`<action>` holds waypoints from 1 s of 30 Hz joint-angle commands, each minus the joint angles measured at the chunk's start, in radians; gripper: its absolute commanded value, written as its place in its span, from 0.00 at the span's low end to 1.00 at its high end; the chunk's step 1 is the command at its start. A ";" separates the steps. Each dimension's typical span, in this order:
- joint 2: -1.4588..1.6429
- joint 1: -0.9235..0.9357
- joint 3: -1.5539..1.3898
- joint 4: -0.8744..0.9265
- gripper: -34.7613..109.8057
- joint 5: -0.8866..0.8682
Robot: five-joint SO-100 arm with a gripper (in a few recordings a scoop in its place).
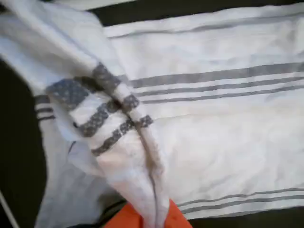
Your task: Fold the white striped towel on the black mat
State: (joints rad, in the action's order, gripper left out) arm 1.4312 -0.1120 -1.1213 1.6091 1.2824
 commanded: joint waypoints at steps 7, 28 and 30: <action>0.044 0.195 0.034 -0.083 0.24 0.114; -0.112 0.509 0.020 -0.408 0.34 0.213; -0.103 0.499 0.020 -0.367 0.34 0.206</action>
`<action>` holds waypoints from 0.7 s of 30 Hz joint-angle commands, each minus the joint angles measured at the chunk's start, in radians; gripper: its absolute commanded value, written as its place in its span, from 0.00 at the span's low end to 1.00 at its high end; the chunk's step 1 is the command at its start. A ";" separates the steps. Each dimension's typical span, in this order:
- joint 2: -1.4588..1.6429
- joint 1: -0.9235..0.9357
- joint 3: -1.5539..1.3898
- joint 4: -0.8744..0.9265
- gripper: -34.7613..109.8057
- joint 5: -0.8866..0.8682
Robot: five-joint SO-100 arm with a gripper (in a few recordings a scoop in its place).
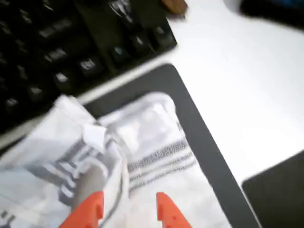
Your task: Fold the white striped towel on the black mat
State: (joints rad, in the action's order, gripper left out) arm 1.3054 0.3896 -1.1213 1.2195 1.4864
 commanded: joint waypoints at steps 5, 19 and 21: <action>0.057 -0.089 -0.018 0.094 0.35 -0.058; -0.086 -0.270 0.048 0.215 0.40 -0.253; -0.101 -0.311 0.074 0.247 0.40 -0.339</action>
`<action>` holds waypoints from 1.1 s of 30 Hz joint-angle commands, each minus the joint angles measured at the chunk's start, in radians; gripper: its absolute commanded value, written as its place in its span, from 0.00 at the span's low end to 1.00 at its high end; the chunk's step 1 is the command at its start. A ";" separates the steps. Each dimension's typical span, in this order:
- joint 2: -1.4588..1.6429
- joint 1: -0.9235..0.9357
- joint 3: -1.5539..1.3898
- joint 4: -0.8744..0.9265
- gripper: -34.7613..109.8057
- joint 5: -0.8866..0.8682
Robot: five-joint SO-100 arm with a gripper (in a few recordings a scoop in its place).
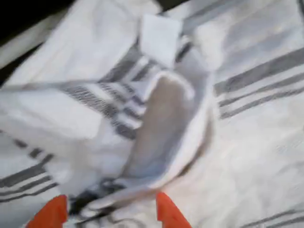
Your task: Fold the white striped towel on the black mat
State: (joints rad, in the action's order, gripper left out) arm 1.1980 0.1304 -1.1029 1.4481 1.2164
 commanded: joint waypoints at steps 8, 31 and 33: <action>0.011 -0.192 0.100 0.198 0.42 -0.535; -0.066 -0.150 -0.074 -0.015 0.29 -0.834; -0.061 -0.141 -0.066 -0.006 0.25 -0.844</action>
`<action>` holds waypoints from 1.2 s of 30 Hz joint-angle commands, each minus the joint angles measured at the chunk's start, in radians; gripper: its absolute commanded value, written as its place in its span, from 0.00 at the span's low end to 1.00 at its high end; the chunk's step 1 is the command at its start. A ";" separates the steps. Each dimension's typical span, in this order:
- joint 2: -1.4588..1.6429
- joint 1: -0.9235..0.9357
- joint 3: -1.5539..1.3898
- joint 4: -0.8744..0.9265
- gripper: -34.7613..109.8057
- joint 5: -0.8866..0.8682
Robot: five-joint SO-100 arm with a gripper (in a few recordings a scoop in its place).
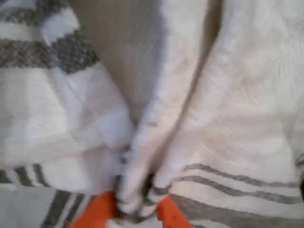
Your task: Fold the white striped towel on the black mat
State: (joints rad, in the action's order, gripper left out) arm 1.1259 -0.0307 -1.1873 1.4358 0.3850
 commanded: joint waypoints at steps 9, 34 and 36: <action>0.170 0.028 -0.015 0.137 0.24 0.048; 0.721 0.043 -0.347 0.302 0.24 0.299; 0.744 0.115 -0.345 0.301 0.24 0.354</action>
State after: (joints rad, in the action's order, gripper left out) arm 1.8208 0.0015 -1.5370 1.7319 0.6918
